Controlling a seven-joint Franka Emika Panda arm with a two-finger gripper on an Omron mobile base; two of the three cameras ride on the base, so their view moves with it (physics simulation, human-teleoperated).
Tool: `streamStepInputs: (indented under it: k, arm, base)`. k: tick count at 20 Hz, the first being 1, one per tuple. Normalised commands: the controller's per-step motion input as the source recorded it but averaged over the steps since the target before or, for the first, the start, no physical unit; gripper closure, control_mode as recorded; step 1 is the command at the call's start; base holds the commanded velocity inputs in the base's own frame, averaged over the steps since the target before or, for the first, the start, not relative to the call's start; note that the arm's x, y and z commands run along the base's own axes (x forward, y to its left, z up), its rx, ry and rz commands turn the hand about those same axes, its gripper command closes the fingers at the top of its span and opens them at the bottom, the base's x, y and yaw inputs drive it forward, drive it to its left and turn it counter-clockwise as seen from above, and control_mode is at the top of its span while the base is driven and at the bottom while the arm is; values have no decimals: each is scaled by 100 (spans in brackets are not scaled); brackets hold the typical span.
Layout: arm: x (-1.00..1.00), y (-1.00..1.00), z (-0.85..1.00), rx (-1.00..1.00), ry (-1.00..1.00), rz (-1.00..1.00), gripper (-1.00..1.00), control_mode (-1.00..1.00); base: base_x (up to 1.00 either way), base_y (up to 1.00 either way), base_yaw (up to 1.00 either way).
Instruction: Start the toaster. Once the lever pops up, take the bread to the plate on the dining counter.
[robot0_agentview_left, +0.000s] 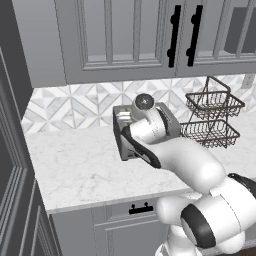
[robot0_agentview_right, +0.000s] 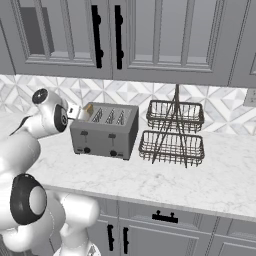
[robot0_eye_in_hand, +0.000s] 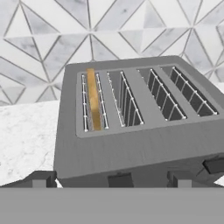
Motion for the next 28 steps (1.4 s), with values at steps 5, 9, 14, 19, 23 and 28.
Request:
streamStepInputs:
  k: [5,9,14,19,23,28]
  arm:
    - [15,0,-3,0,-2,0,-100,-100]
    - [33,0,0,0,0,0,-100,-100]
    - [38,0,-4,0,0,0,-100,-100]
    - [30,0,-18,-1,0,0,-100,-100]
    - [22,0,-27,-3,0,0,-100,-100]
    - [23,2,-11,0,0,0,-100,-100]
  base:
    - [0,0,0]
    - [0,0,0]
    - [0,0,0]
    - [0,0,0]
    - [0,0,0]
    - [0,0,0]
